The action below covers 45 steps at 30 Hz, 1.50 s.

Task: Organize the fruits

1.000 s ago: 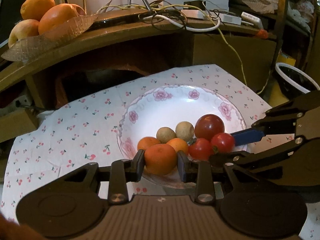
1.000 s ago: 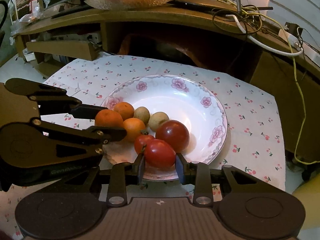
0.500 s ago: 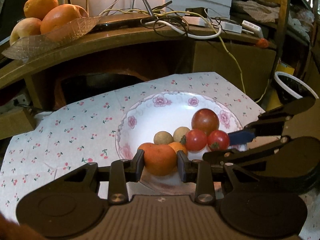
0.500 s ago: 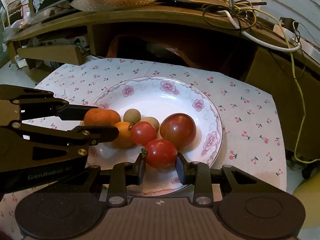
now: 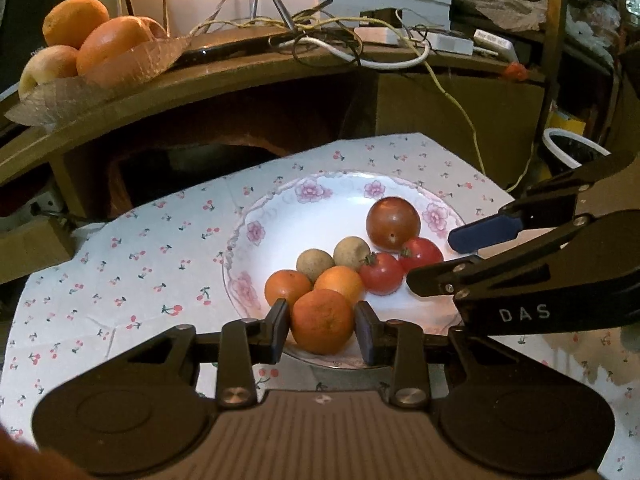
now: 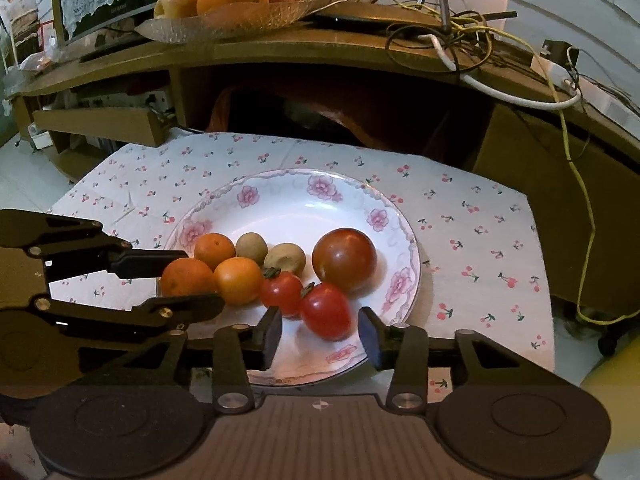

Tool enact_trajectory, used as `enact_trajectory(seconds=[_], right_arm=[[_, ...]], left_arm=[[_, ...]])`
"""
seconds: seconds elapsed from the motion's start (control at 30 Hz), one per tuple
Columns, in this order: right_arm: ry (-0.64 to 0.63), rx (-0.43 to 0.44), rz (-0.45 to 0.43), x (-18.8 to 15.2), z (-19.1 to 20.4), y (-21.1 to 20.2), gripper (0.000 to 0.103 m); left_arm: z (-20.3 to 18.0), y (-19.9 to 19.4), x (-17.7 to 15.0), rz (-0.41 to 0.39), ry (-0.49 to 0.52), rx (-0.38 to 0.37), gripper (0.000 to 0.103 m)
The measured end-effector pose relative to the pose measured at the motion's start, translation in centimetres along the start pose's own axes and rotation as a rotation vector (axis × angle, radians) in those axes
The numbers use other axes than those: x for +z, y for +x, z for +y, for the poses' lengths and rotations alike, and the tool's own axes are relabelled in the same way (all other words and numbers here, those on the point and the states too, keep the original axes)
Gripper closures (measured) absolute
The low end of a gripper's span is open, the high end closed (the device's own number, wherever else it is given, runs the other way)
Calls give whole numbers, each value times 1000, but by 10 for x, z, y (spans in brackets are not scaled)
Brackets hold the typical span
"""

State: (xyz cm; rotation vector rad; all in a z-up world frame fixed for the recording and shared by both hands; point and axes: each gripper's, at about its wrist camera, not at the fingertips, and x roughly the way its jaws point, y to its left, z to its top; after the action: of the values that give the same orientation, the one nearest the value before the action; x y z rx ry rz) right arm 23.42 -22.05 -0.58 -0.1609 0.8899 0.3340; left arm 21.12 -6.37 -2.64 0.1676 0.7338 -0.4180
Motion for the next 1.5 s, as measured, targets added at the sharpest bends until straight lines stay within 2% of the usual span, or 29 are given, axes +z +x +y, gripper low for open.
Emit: enact_trajectory(seconds=[0.4, 0.67, 0.83, 1.1, 1.2, 1.27, 1.5], right_arm=[[60, -3, -44, -3, -7, -24, 58], [104, 6, -42, -16, 2, -43, 56], [119, 12, -36, -27, 15, -56, 53], [155, 19, -26, -51, 32, -81, 50], [171, 13, -26, -59, 35, -88, 48], [188, 15, -23, -63, 36, -91, 48], [222, 14, -27, -75, 40, -103, 48]], left_arm=[[5, -25, -3, -22, -55, 31, 61], [-1, -45, -21, 21, -93, 63, 55], [-6, -60, -29, 19, -119, 88, 46], [-10, -85, -43, -7, -171, 136, 16], [-13, -92, -50, -9, -183, 149, 9], [-16, -96, -54, -10, -187, 160, 5], [-26, -107, -61, -8, -190, 202, 0]])
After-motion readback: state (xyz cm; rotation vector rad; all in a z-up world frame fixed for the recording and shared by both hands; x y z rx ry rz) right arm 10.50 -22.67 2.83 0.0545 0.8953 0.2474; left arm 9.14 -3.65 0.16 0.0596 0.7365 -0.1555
